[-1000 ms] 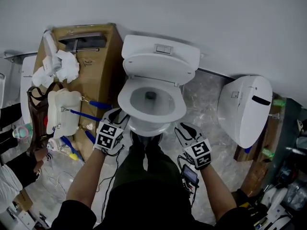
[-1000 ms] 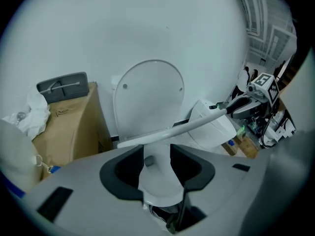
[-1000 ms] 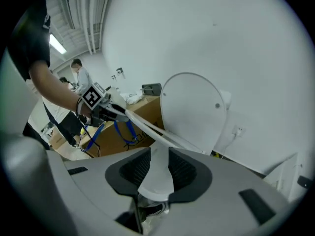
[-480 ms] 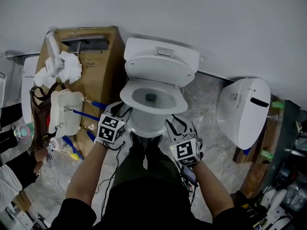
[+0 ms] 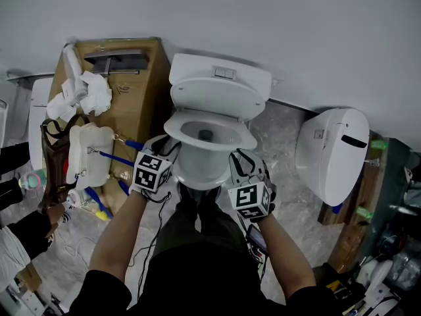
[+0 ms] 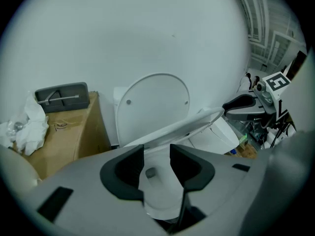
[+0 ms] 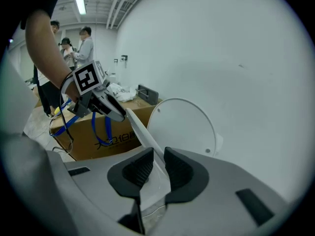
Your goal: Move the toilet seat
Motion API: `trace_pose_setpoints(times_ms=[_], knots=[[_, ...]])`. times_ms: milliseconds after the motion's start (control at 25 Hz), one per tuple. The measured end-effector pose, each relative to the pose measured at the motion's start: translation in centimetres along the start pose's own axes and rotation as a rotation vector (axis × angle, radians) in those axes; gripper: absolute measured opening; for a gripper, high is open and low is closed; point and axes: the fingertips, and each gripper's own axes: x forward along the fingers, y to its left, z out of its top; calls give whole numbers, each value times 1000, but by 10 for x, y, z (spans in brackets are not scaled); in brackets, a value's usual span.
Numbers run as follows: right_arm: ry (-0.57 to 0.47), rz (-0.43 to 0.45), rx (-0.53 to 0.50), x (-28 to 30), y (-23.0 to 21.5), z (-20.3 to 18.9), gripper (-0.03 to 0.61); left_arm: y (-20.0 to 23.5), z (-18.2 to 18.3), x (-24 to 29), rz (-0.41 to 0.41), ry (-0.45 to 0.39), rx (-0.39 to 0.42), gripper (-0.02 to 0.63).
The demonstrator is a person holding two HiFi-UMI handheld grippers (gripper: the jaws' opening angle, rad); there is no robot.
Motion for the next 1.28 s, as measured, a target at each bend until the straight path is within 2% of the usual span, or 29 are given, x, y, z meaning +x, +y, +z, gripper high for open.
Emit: trace_pose_setpoints(times_ms=[280, 520, 760, 880, 960, 1280], knots=[[-9, -8, 50, 5, -12, 9, 94, 6, 13, 0, 20, -21, 1, 174], [-15, -10, 86, 8, -20, 13, 94, 8, 31, -21, 52, -88, -14, 173], [-29, -22, 106, 13, -31, 20, 94, -16, 68, -34, 67, -160, 91, 169], [-34, -28, 116, 14, -36, 24, 94, -27, 81, -27, 81, -162, 136, 126], [-36, -29, 124, 15, -38, 26, 94, -31, 86, -20, 81, -160, 150, 103], [-45, -38, 152, 21, -50, 33, 94, -36, 92, -7, 90, -154, 169, 103]])
